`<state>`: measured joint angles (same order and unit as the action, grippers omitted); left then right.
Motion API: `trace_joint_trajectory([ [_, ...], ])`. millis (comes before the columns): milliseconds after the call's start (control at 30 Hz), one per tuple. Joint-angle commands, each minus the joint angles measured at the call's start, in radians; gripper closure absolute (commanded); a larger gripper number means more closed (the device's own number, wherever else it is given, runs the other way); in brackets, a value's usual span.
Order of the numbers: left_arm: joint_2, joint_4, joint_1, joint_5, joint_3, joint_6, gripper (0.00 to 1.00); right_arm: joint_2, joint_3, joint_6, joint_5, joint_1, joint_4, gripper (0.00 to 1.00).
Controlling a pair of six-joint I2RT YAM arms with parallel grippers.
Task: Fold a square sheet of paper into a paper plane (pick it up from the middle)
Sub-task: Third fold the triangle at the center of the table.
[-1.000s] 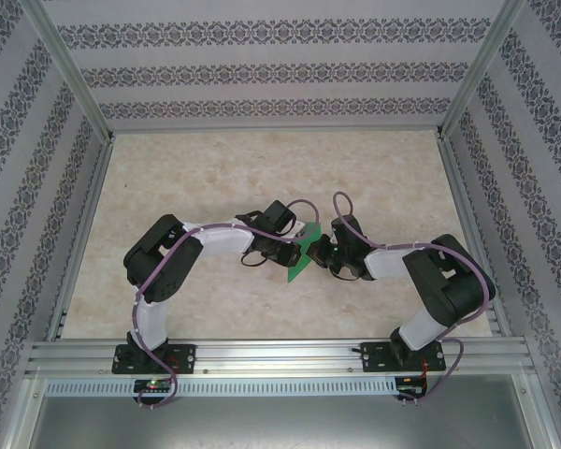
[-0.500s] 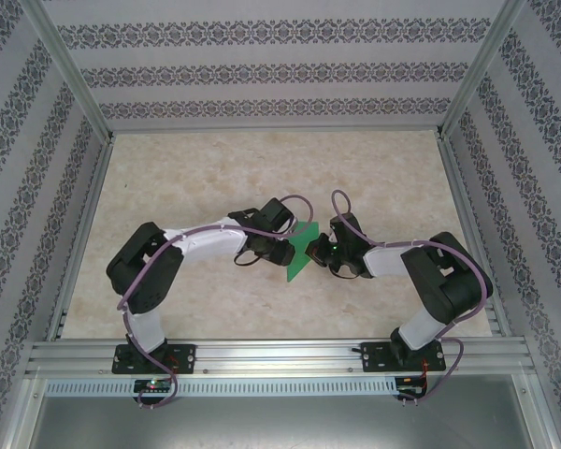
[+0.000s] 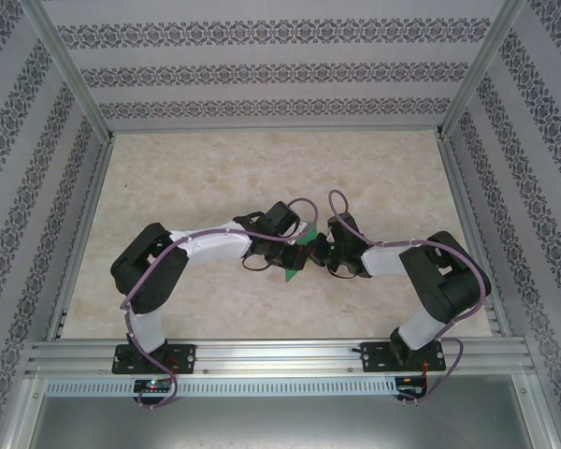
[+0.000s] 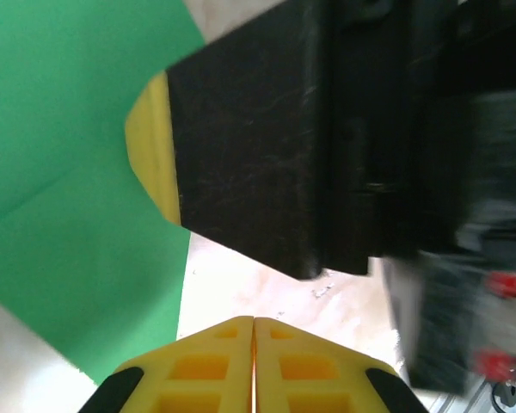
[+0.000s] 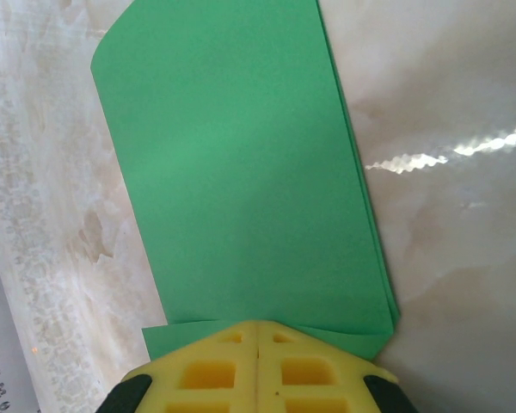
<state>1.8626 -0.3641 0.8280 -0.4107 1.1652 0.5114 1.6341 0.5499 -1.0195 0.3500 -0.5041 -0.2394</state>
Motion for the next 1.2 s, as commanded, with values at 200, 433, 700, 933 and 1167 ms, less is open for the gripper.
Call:
trace_joint_trajectory([
  [200,0.061,0.137,0.005,-0.032,-0.033,0.064,0.91,0.038,-0.010,0.007,-0.040,-0.013,0.079,0.95],
  [433,0.092,0.080,0.002,0.027,-0.040,0.056,0.94,0.042,-0.015,0.012,-0.047,-0.011,0.084,0.95],
  [700,0.057,0.116,-0.011,-0.019,-0.100,0.067,0.94,0.053,-0.009,0.027,-0.060,-0.011,0.110,0.95],
  [933,0.046,0.197,-0.065,-0.116,-0.172,0.134,0.93,0.046,-0.010,0.041,-0.076,-0.011,0.136,0.95],
  [1167,0.042,0.139,-0.068,-0.143,-0.195,0.119,0.93,0.053,-0.003,0.048,-0.091,-0.011,0.159,0.95],
])
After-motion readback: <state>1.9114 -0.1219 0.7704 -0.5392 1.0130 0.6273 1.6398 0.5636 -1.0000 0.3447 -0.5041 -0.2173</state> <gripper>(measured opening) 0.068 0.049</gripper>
